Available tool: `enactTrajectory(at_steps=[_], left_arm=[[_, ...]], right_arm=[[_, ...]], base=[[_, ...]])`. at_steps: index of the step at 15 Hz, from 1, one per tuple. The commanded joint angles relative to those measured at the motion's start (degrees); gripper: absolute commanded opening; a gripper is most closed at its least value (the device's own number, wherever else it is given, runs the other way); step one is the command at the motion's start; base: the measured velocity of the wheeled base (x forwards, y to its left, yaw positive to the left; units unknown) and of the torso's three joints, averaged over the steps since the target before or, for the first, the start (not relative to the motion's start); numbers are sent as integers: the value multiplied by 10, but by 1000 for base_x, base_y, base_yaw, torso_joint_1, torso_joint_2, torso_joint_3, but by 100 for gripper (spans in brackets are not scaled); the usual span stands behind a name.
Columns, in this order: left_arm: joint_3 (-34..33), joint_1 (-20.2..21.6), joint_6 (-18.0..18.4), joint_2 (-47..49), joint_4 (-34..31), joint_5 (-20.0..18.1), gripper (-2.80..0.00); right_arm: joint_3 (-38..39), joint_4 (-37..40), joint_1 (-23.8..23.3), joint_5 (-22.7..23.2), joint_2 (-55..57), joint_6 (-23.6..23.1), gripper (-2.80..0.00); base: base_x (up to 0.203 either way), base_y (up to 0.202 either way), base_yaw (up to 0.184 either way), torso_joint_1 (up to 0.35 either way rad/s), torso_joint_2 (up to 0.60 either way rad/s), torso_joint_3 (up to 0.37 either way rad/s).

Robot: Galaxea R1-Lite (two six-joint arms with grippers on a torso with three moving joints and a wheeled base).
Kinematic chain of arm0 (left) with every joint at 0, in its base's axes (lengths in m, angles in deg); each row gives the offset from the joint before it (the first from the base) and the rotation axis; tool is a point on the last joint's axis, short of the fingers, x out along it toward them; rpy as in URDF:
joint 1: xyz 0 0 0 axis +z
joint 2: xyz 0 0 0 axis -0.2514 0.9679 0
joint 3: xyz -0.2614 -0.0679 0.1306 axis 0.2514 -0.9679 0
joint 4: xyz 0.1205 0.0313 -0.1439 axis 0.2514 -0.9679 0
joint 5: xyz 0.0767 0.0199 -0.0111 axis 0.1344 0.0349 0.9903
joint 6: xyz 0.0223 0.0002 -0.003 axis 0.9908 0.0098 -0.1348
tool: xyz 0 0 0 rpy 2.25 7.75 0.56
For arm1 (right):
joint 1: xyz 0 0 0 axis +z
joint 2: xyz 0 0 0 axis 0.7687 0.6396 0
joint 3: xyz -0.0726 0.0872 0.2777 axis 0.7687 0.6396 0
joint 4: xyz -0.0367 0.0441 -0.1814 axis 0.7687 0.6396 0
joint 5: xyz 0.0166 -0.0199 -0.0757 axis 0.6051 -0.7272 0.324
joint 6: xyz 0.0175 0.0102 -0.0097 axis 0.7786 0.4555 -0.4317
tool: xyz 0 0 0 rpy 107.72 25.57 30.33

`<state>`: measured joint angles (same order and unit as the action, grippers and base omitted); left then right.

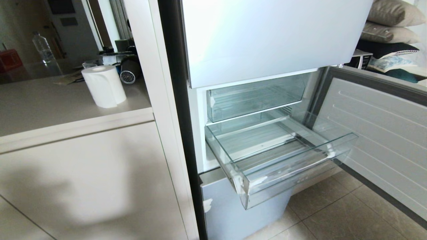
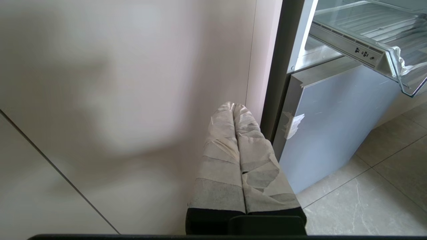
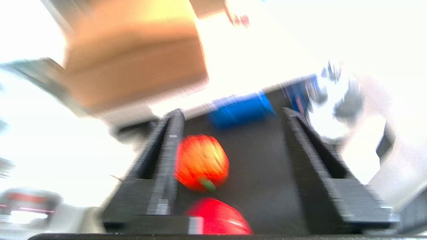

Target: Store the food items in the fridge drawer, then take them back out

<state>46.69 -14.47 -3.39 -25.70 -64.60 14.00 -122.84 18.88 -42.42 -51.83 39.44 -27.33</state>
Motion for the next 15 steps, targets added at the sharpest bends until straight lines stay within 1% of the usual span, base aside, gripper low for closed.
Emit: enactTrajectory(at_steps=[1,2,3,4,5,6,7,8,10,11,13,14,15], left_arm=[[0,0,0,1,0,0,-280],[0,0,0,1,0,0,-280],[0,0,0,1,0,0,-280],[0,0,0,1,0,0,-280],[0,0,0,1,0,0,-280],[0,0,0,1,0,0,-280],[0,0,0,1,0,0,-280],[0,1,0,1,0,0,-280],[0,0,0,1,0,0,-280],[0,0,0,1,0,0,-280],[0,0,0,1,0,0,-280],[0,0,0,1,0,0,-280],[0,0,0,1,0,0,-280]], right_arm=[[4,9,21,1,-166,37,-280],[8,12,36,2,-212,54,-280],[17,15,70,2,-264,69,-280],[27,17,127,1,-297,77,-280],[37,20,199,-2,-322,79,-280],[49,23,283,-8,-347,76,-280],[64,25,376,-21,-368,64,-280],[77,27,457,-35,-382,50,-280],[108,33,640,-81,-402,23,-280],[127,38,722,-106,-408,12,-280],[172,62,865,-161,-410,-9,-280],[203,83,924,-193,-400,-14,-280],[236,106,963,-217,-379,-15,-280]], base=[[0,0,0,0,0,0],[0,0,0,0,0,0],[0,0,0,0,0,0],[0,0,0,0,0,0],[0,0,0,0,0,0],[0,0,0,0,0,0],[0,0,0,0,0,0],[0,0,0,0,0,0],[0,0,0,0,0,0],[0,0,0,0,0,0],[0,0,0,0,0,0],[0,0,0,0,0,0],[0,0,0,0,0,0]])
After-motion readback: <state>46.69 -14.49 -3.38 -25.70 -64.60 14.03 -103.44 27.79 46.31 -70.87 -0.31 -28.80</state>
